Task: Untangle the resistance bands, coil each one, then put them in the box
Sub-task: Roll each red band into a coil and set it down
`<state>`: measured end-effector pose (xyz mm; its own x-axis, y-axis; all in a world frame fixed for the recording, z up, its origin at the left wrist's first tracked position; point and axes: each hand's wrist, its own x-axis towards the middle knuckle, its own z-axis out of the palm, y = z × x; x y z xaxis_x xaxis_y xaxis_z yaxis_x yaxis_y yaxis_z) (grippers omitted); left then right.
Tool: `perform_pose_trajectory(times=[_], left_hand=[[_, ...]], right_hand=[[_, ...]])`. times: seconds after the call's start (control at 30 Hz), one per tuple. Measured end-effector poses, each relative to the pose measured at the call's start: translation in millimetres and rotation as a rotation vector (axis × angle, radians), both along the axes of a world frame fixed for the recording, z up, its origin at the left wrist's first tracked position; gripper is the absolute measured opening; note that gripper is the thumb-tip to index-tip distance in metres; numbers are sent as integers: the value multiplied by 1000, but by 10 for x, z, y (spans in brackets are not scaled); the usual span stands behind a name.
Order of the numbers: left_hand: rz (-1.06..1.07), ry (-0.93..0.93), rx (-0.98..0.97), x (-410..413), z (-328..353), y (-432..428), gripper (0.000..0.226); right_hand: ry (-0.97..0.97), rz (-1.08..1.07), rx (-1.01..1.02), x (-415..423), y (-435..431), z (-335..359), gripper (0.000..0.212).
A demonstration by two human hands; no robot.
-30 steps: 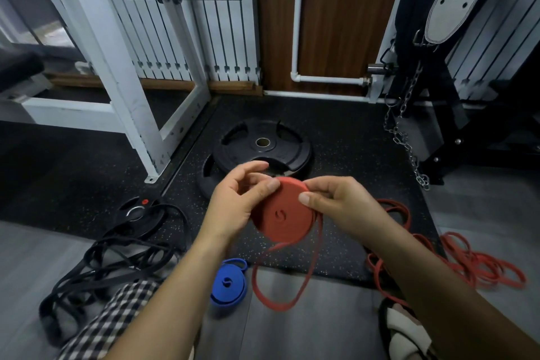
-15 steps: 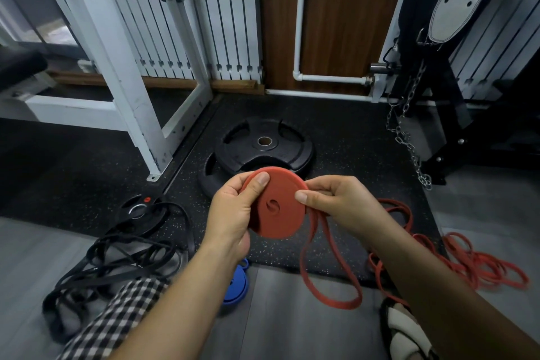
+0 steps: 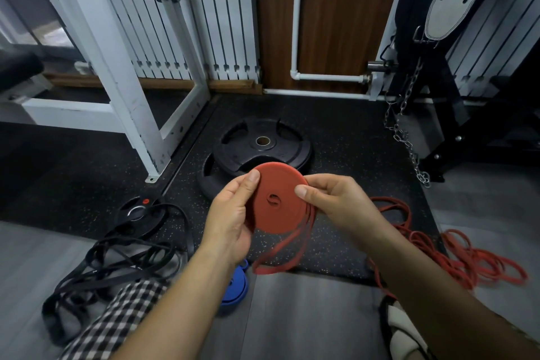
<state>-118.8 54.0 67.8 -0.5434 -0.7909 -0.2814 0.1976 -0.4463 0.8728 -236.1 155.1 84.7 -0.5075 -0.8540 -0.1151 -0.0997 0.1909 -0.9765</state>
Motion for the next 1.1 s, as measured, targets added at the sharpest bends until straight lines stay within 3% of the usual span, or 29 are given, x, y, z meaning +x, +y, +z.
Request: perform_pose_trajectory(times=[0.13,0.2,0.3,0.47,0.77,0.93,1.03,1.1], left_hand=[[-138,-165,-414,48,35,-127,18],[-251,-203,-527,53,18,-126,16],[-283,-201,-467,39,-7,-47,7],[-67,-104,-264,7,16,-2,7],[169,-83,-241,-15,37,55,12],[133,-65,-172,-16,37,42,14],[6,-136,-303,21,69,-29,7],[-89,-198,-522,57,59,-105,24]], right_hand=[[206,112,69,-64,44,58,13],[254,172,103,-45,52,58,11],[252,181,87,-26,47,60,10],[-2,133,17,-39,47,90,12],[21,22,72,-33,-19,-46,9],[-1,9,40,-27,-18,-36,11],[74,47,72,-81,25,24,8],[220,110,121,-109,57,53,6]])
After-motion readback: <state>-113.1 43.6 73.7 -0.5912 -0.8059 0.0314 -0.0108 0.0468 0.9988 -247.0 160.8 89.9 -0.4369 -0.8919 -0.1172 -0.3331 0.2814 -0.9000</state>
